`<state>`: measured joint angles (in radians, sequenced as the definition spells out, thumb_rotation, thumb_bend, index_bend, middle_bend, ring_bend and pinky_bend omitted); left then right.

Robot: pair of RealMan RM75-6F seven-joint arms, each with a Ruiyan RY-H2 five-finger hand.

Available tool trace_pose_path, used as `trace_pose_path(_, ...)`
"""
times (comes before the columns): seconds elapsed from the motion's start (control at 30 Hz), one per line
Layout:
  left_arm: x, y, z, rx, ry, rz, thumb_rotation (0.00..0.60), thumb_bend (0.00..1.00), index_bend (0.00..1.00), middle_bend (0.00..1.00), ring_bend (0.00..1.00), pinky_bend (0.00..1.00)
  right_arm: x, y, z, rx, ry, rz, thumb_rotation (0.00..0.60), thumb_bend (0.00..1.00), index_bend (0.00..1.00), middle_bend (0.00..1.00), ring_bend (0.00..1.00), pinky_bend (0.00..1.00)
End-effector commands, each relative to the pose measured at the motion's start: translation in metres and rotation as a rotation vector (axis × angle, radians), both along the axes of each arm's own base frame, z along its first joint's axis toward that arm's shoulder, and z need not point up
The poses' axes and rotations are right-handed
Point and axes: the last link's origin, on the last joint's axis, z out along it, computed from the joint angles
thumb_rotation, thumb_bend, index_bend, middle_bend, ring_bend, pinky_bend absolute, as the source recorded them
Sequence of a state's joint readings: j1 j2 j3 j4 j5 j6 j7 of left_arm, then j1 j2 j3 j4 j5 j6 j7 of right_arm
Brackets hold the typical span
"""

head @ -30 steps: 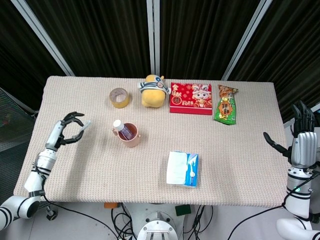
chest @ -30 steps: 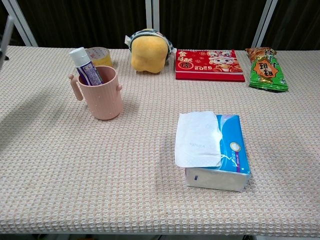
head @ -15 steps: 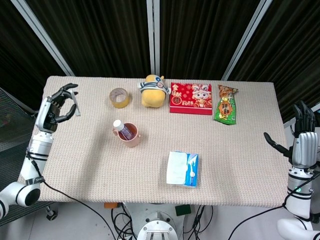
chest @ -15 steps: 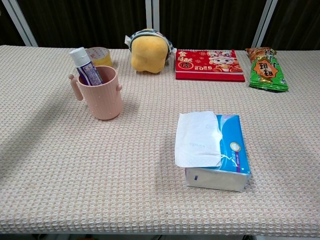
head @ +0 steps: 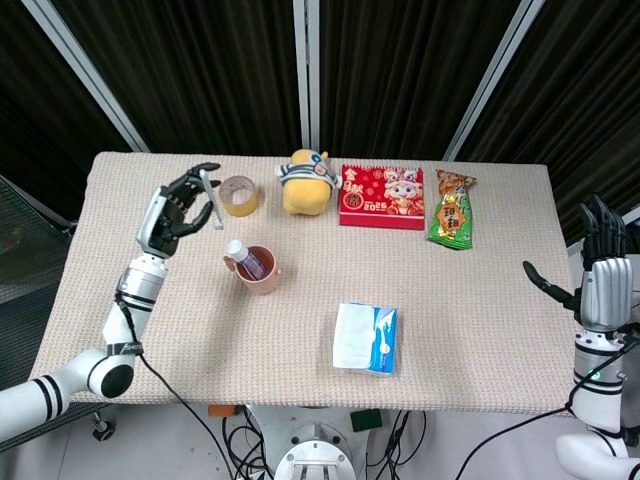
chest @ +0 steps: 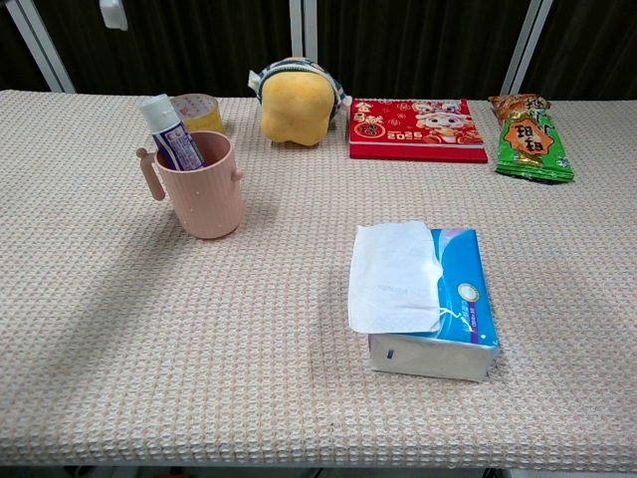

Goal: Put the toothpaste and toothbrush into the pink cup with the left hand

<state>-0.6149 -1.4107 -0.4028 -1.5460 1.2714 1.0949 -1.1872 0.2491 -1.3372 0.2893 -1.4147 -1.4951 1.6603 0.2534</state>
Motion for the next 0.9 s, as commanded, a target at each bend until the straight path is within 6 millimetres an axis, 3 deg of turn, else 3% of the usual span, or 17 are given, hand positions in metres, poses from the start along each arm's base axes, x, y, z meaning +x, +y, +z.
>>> trace_pose_path(0.03,0.004,-0.004,-0.019,-0.027,0.040,-0.017,0.600,0.40,0.67,0.24,0.08,0.21,-0.002,0.000,0.000,0.000,0.003,-0.004,0.600,0.37,0.00,0.00,0.00,0.00)
trace_pose_path(0.9,0.014,-0.026,-0.076,-0.073,0.133,-0.067,0.600,0.40,0.67,0.24,0.08,0.21,-0.008,0.001,-0.007,0.011,-0.007,-0.023,0.600,0.37,0.00,0.00,0.00,0.00)
